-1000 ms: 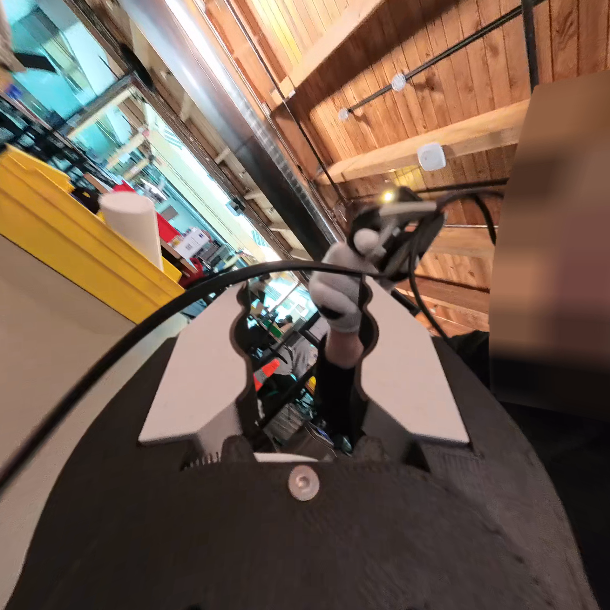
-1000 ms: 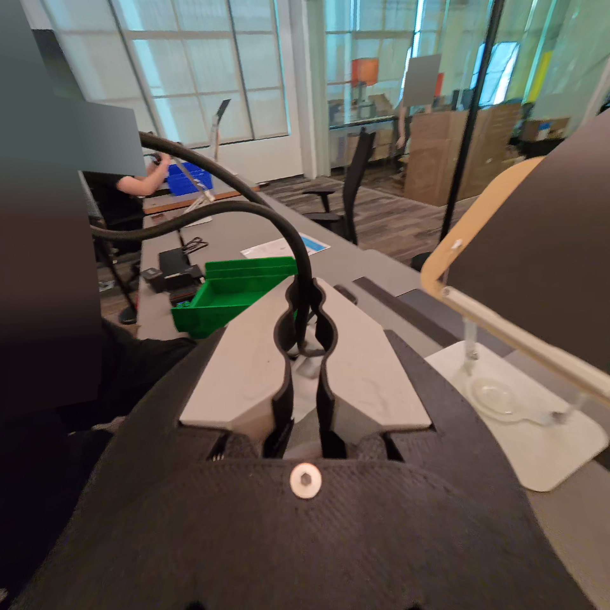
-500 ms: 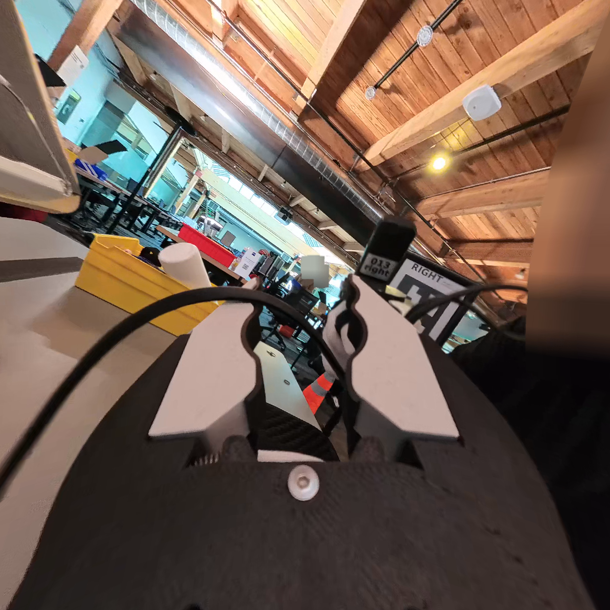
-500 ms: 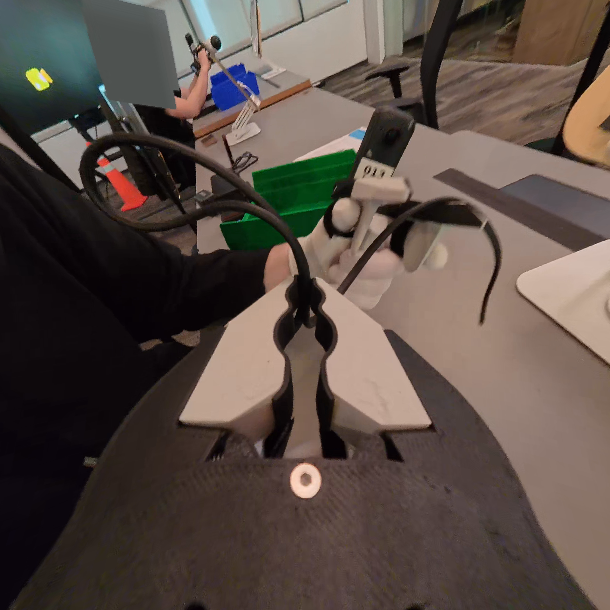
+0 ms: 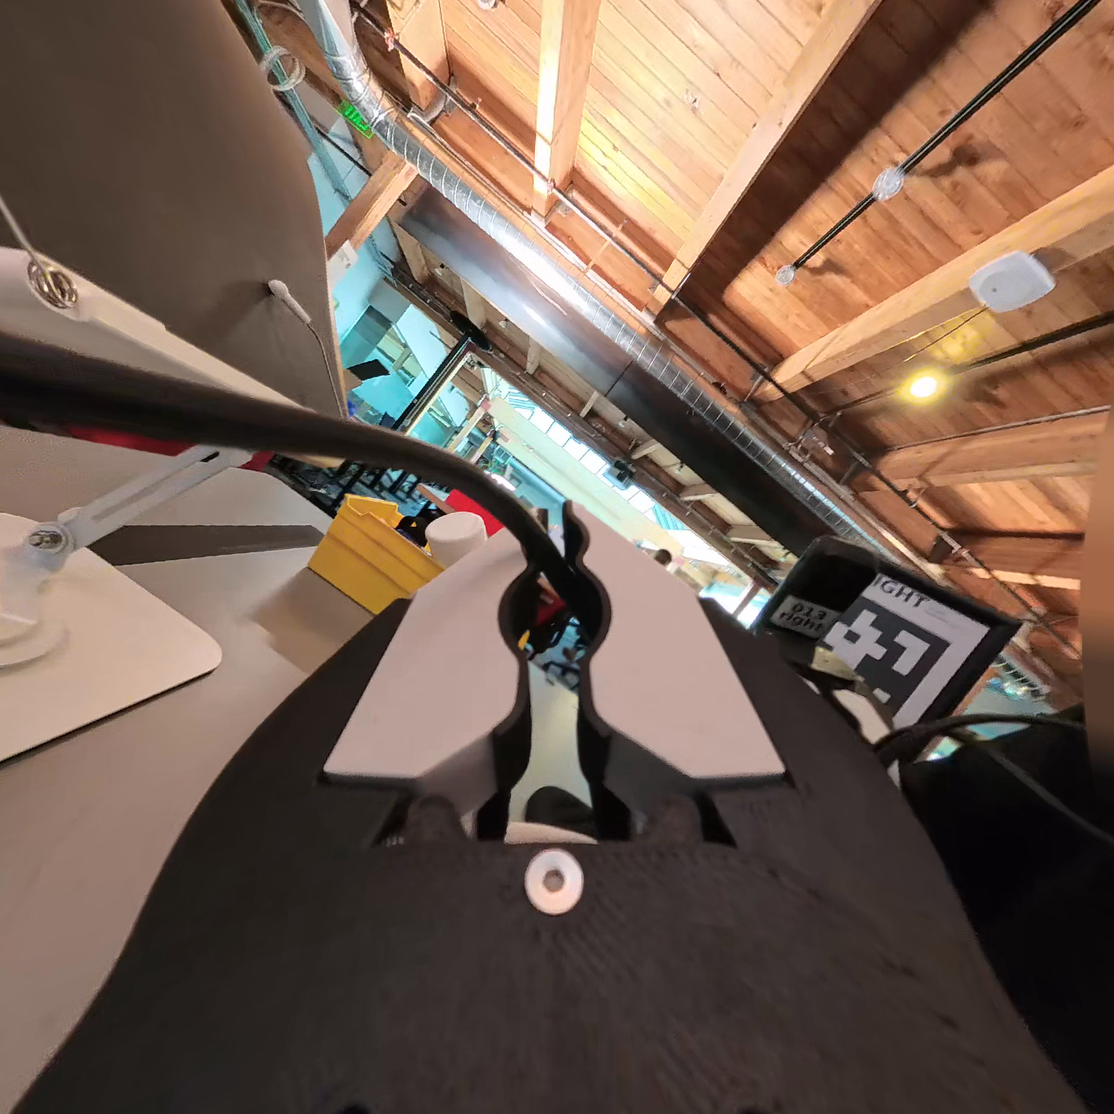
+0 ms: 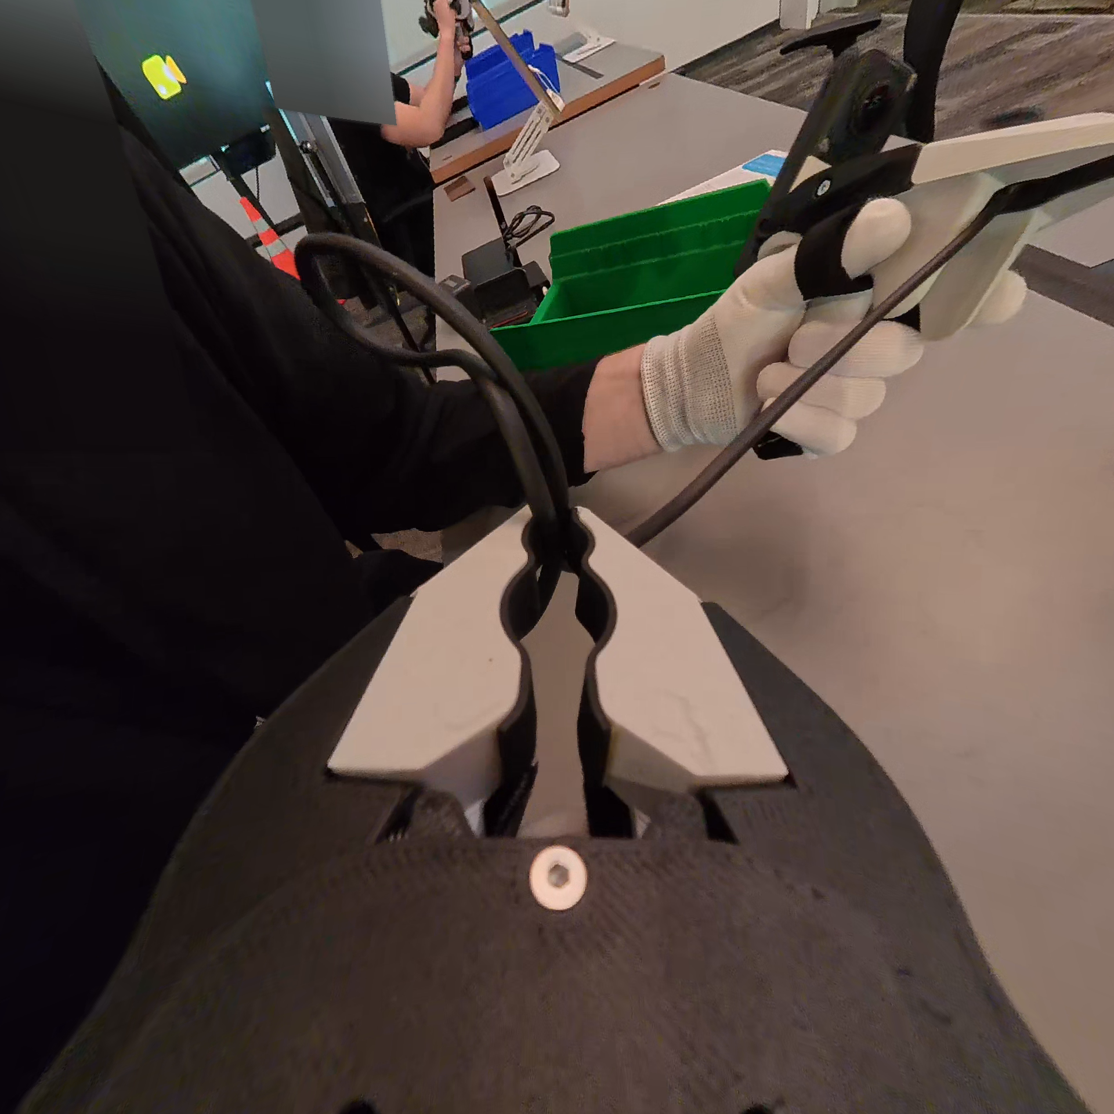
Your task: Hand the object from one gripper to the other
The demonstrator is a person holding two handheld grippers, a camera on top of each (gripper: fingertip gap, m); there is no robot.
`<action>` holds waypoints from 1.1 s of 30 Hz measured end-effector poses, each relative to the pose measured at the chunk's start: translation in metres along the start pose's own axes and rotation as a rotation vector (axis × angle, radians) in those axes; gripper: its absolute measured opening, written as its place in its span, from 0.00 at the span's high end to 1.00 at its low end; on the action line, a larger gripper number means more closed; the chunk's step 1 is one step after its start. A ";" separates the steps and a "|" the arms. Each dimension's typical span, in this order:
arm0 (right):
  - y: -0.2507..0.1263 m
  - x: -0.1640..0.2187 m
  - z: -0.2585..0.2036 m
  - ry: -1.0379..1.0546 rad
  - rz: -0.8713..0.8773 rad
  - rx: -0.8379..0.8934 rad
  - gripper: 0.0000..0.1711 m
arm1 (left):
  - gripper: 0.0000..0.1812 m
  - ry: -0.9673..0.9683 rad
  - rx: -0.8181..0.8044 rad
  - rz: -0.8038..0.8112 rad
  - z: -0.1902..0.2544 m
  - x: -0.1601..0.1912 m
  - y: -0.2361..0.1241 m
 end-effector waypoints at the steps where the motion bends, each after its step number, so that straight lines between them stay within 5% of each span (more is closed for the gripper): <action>1: -0.002 -0.001 0.001 0.004 0.015 0.013 0.99 | 1.00 0.027 -0.013 -0.020 0.002 0.001 0.001; 13: -0.025 -0.023 0.070 0.127 0.271 0.309 0.99 | 1.00 0.402 0.050 -0.365 0.044 0.042 0.033; 27: -0.018 -0.020 0.095 0.195 0.363 0.338 0.99 | 1.00 0.424 0.072 -0.406 0.054 0.060 0.045; 33: -0.019 -0.015 0.099 0.224 0.400 0.350 0.99 | 0.91 0.410 0.075 -0.394 0.054 0.060 0.046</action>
Point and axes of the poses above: each gripper's, where its closed fingertips meet, y out along the fingers, x out of its underside, z = x × y across the jaws, the point moved 10 cm from there along -y, back along the fingers, and after that the axes turned 6 degrees about -x, right-handed, at the moved point
